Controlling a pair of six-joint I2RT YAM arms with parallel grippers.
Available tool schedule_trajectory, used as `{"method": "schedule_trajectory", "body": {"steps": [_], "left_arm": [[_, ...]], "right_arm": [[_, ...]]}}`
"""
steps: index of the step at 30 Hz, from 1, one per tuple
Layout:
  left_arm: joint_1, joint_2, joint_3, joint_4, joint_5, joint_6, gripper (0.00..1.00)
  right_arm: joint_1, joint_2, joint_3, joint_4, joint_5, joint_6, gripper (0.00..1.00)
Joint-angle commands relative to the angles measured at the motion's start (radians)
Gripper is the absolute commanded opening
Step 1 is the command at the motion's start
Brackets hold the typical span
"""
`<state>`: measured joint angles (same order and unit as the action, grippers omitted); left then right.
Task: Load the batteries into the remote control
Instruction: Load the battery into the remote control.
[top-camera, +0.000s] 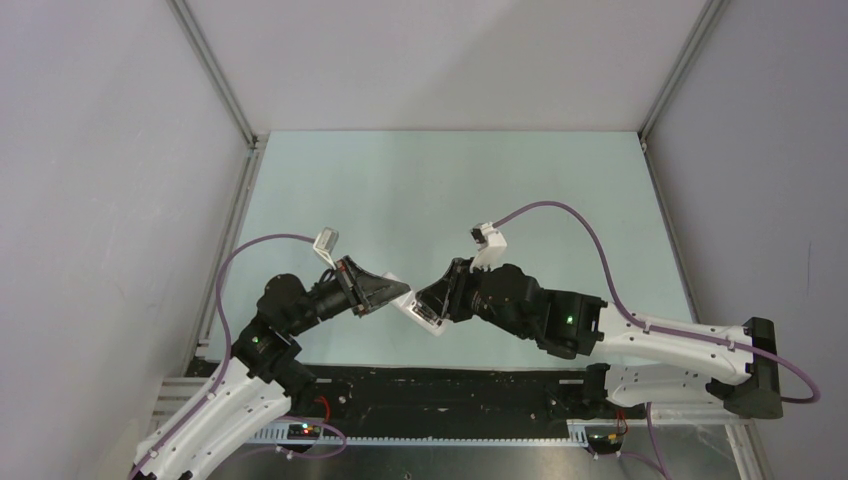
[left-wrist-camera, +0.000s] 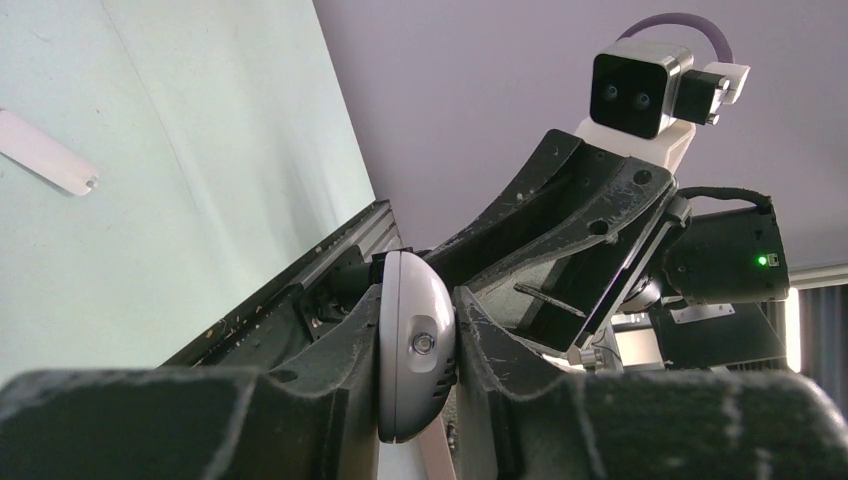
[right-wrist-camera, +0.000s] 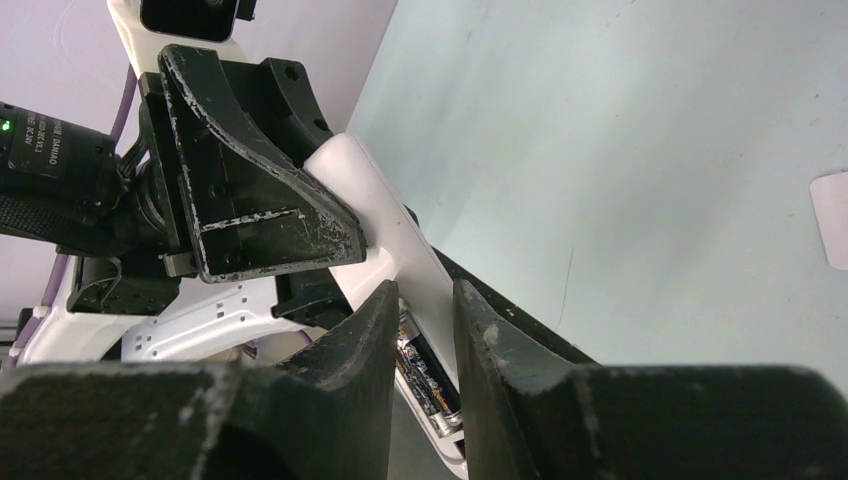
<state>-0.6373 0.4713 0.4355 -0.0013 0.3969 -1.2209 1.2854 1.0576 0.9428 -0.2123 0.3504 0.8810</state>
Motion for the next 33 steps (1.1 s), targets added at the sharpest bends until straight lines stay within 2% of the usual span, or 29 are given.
{"method": "schedule_trajectory", "body": {"steps": [1, 17, 33], "left_arm": [[-0.005, -0.006, 0.028, 0.088, -0.005, -0.012, 0.03], [-0.005, 0.004, 0.031, 0.107, -0.001, -0.034, 0.02], [-0.005, 0.009, 0.030, 0.124, 0.000, -0.050, 0.02]], "right_arm": [[0.001, 0.010, 0.033, -0.022, -0.035, -0.020, 0.30], [0.001, 0.017, 0.033, -0.024, -0.071, -0.063, 0.31], [0.001, 0.018, 0.033, -0.031, -0.099, -0.097, 0.27]]}}
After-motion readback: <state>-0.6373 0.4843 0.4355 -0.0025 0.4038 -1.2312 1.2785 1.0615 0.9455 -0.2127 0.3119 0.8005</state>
